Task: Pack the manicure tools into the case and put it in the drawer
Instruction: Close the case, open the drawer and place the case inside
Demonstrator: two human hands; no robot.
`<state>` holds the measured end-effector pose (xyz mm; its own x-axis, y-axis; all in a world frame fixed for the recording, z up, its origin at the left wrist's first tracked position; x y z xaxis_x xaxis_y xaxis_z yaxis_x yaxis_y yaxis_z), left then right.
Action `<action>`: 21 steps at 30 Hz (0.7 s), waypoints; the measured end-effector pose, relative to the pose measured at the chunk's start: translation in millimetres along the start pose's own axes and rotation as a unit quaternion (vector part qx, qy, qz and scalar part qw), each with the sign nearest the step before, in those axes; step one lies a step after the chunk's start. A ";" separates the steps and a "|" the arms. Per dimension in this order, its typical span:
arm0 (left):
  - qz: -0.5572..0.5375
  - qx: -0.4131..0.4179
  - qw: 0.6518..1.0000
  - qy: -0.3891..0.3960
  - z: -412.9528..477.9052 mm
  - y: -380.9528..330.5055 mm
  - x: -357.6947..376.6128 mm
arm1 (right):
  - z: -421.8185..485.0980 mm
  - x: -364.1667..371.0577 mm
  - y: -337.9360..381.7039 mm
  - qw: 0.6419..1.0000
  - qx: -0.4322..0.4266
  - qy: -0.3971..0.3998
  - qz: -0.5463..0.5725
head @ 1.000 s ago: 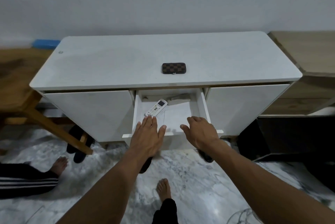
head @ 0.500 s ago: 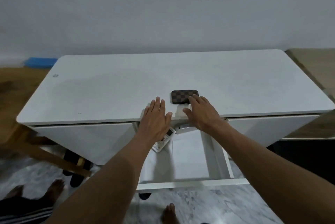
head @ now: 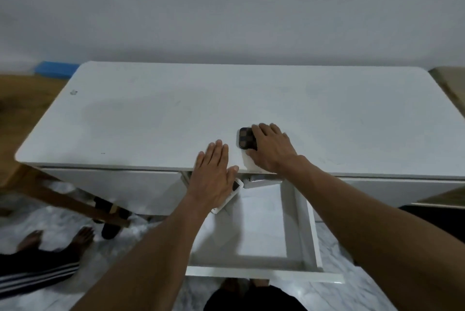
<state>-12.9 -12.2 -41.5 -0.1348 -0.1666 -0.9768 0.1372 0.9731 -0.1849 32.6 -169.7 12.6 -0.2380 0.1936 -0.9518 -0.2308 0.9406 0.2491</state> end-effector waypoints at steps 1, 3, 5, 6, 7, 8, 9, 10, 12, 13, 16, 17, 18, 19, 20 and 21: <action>-0.001 -0.002 1.000 0.000 -0.1 -0.4 0.6 | 0.9 -0.3 -1.3 1.000 -0.001 0.005 0.002; -0.005 -0.004 1.000 -0.004 -1.2 -1.3 0.8 | 1.5 -2.1 -2.7 1.000 -0.003 0.012 0.004; -0.001 -0.002 1.000 -0.004 -1.5 -1.9 0.6 | 0.5 -4.8 -3.7 1.000 0.000 0.021 0.002; 0.002 -0.001 1.000 0.001 -1.5 -2.1 0.1 | -0.6 -5.8 -4.4 1.000 0.003 0.026 -0.001; 0.004 -0.001 1.000 0.005 -1.5 -2.0 -0.8 | -2.0 -6.2 -5.4 0.999 0.007 0.031 -0.005; 0.005 0.000 1.000 0.007 -1.1 -1.7 -1.5 | -3.7 -6.3 -6.3 0.999 0.011 0.034 -0.008; 0.004 0.001 1.000 0.010 -1.1 -0.7 -2.1 | -5.6 -5.8 -7.0 0.999 0.016 0.037 -0.006; 0.003 0.003 1.000 0.013 -1.4 0.4 -2.3 | -7.9 -5.3 -7.1 0.999 0.022 0.038 -0.001; 0.012 0.012 1.000 0.012 -4.4 1.9 -2.0 | -14.7 -3.7 -7.0 0.998 0.041 0.037 0.015; 0.015 0.017 1.000 0.012 -6.5 2.5 -1.6 | -18.9 -2.7 -6.1 0.998 0.052 0.038 0.021; 0.021 0.028 0.999 0.017 -11.5 5.2 -1.3 | -33.7 0.3 0.6 0.996 0.079 0.037 0.035; 0.022 0.032 0.999 0.018 -13.3 6.3 -1.9 | -38.7 0.9 3.5 0.995 0.083 0.037 0.038; 0.020 0.036 0.999 0.022 -15.8 7.2 -2.8 | -44.0 1.8 6.2 0.995 0.084 0.037 0.041; 0.017 0.041 0.999 0.026 -19.1 8.1 -4.0 | -49.6 3.5 8.3 0.995 0.082 0.037 0.044; 0.014 0.043 0.999 0.027 -22.4 8.8 -4.2 | -55.8 5.7 9.8 0.995 0.079 0.036 0.043; 0.011 0.045 0.999 0.027 -25.3 9.2 -3.9 | -62.5 8.3 11.0 0.996 0.078 0.035 0.039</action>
<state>-35.9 1.5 -36.6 -0.1840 -0.1336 -0.9738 0.2285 0.9578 -0.1746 -30.9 -175.2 18.6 -0.3160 0.2533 -0.9143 -0.0608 0.9563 0.2860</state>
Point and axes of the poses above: each hand's wrist, its own z-axis towards the middle knuckle, its own x-axis out of the palm, y = z × x, the point moved 4 cm from there along z, towards the middle knuckle, and after that the axes turned 7 degrees about -x, right-handed, at the moved point
